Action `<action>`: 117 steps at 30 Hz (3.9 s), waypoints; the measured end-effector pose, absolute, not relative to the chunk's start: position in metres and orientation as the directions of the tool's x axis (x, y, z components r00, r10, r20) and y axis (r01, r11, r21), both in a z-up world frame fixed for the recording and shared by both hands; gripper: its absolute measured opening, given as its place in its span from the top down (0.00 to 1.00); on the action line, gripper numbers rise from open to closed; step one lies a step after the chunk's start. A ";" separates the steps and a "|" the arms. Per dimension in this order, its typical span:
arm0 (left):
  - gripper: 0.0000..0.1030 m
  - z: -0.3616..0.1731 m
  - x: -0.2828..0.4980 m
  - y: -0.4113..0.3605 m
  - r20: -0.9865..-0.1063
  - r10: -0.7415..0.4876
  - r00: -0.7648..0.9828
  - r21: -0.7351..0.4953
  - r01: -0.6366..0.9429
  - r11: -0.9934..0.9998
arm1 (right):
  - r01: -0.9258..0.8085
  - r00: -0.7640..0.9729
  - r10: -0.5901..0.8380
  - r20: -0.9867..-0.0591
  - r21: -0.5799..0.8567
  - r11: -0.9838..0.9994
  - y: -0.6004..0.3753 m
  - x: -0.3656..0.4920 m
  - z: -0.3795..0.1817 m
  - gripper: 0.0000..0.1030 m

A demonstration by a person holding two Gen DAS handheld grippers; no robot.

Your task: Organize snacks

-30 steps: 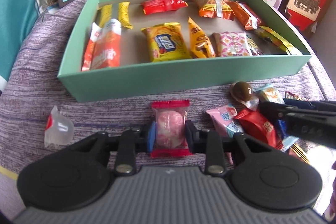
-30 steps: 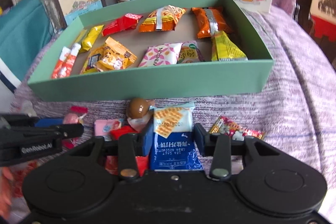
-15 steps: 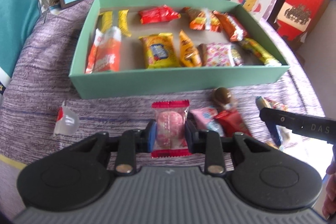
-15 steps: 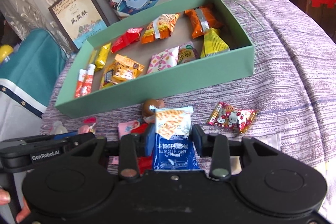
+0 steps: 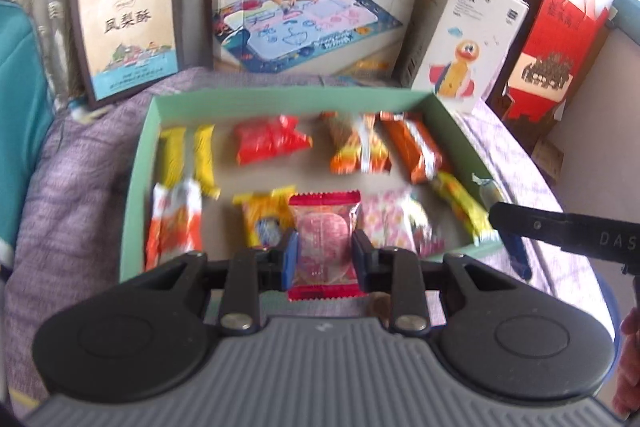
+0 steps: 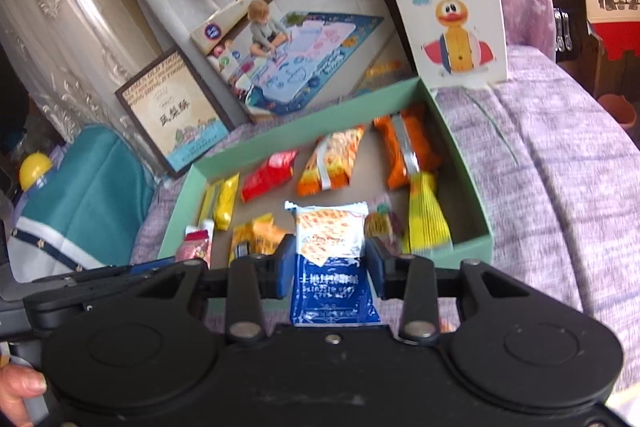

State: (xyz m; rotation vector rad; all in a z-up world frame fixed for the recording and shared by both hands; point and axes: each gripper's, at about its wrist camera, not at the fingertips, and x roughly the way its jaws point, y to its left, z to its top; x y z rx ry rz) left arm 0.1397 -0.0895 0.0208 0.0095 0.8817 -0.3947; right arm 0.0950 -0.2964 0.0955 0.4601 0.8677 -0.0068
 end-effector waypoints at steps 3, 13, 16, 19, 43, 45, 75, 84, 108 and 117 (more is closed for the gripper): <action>0.73 0.020 0.170 -0.104 -0.755 -0.331 0.567 -0.160 0.330 0.930 | 0.201 0.649 0.176 -0.741 0.389 0.899 -0.303 0.126 0.087 0.64; 0.73 -0.007 0.241 -0.130 -0.792 -0.311 0.525 -0.180 0.286 0.941 | 0.235 0.627 0.138 -0.767 0.355 0.905 -0.320 0.195 0.053 0.64; 0.73 -0.015 0.249 -0.135 -0.798 -0.311 0.517 -0.177 0.293 0.940 | 0.236 0.619 0.139 -0.773 0.352 0.906 -0.322 0.213 0.043 0.64; 0.72 -0.023 0.255 -0.138 -0.803 -0.301 0.514 -0.169 0.288 0.943 | 0.227 0.616 0.142 -0.775 0.348 0.910 -0.322 0.222 0.037 0.63; 0.00 0.016 0.185 -0.124 -0.788 -0.244 0.565 -0.095 0.280 0.955 | 0.193 0.635 0.152 -0.758 0.345 0.919 -0.293 0.151 0.091 0.00; 0.00 0.022 0.173 -0.121 -0.783 -0.248 0.571 -0.098 0.281 0.955 | 0.194 0.645 0.160 -0.747 0.363 0.911 -0.292 0.138 0.099 0.00; 0.00 -0.059 0.057 -0.124 -0.881 -0.183 0.437 -0.021 0.348 0.937 | 0.336 0.549 0.122 -0.827 0.351 0.874 -0.332 -0.016 0.025 0.01; 0.12 -0.062 0.059 -0.150 -0.852 -0.197 0.486 0.014 0.396 0.918 | 0.307 0.522 0.030 -0.852 0.221 0.926 -0.315 -0.026 0.006 0.53; 0.64 -0.078 0.056 -0.168 -0.868 -0.246 0.432 -0.006 0.486 0.874 | 0.236 0.553 0.034 -0.833 0.195 0.952 -0.301 -0.044 0.006 0.41; 0.60 -0.078 0.058 -0.163 -0.872 -0.221 0.437 0.015 0.475 0.880 | 0.163 0.552 -0.001 -0.834 0.106 0.981 -0.282 -0.037 0.004 0.39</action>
